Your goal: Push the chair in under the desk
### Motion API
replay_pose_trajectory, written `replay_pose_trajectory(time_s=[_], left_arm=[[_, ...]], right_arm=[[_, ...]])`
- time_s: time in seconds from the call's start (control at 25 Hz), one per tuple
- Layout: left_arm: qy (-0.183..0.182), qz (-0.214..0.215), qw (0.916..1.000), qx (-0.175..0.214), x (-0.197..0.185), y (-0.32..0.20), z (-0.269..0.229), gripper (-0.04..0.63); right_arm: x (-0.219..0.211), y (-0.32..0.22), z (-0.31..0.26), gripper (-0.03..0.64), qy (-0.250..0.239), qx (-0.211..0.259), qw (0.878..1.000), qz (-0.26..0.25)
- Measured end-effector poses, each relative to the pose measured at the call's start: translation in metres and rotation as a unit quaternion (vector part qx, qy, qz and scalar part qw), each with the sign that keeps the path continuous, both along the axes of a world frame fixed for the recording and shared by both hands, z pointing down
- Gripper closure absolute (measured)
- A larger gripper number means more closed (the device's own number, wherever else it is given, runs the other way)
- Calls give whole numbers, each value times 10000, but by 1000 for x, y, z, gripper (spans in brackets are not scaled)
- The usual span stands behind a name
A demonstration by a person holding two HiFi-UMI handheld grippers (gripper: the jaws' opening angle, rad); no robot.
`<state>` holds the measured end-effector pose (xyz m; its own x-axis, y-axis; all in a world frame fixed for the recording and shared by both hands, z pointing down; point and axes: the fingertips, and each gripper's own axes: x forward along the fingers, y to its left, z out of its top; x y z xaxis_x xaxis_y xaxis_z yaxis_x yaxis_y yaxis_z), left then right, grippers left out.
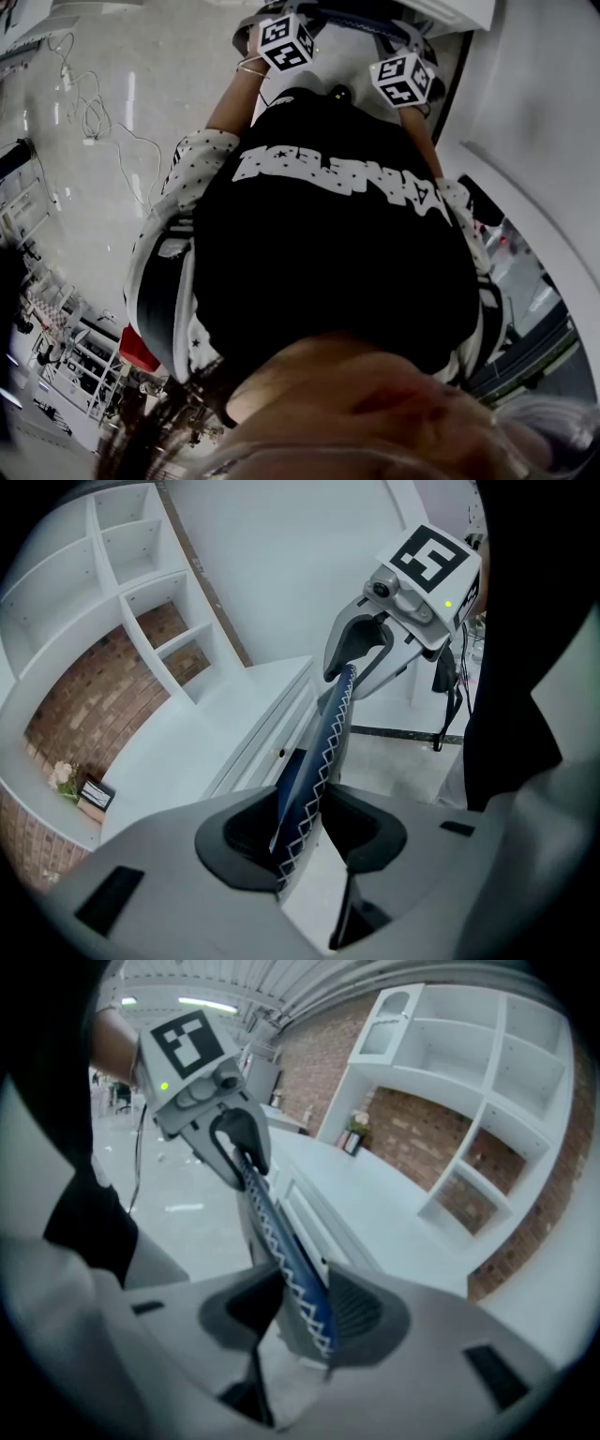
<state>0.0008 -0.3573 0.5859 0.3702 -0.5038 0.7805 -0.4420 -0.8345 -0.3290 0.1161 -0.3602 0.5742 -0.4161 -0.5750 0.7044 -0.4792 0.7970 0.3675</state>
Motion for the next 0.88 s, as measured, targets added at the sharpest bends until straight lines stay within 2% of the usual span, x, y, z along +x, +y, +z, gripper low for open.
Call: replay_pose_trajectory(time_s=[0.88], left_arm=[[123, 370, 9991, -145, 9, -15, -1, 422]], right_arm=[[8, -16, -1, 453, 140, -207, 9992, 321]])
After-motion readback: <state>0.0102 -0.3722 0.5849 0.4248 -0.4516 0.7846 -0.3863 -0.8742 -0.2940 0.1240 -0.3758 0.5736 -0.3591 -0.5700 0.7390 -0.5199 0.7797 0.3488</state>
